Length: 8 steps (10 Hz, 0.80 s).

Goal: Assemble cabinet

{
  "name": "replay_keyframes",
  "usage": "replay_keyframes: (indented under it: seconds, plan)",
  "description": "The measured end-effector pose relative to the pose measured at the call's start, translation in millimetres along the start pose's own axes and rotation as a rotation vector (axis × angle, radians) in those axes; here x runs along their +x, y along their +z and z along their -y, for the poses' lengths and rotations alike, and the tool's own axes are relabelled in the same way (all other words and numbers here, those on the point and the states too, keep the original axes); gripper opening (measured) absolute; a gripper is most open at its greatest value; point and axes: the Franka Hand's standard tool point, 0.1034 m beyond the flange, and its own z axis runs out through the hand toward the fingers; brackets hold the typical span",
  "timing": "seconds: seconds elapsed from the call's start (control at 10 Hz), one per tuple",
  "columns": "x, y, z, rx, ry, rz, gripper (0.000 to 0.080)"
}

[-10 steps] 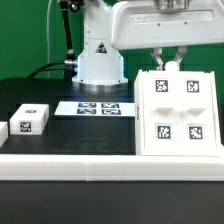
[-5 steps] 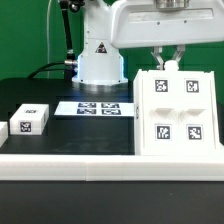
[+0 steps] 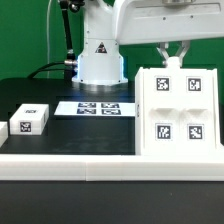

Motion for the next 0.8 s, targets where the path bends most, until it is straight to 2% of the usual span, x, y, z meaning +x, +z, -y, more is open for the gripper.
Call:
replay_keyframes:
  seconds: [0.3, 0.6, 0.8]
  plan:
    - [-0.6, 0.6, -0.8, 0.0, -0.002, 0.002, 0.0002]
    - [0.5, -3.0, -10.8, 0.001, -0.028, 0.01, 0.0002]
    - [9.3, -9.5, -5.6, 0.002, -0.023, 0.013, 0.0002]
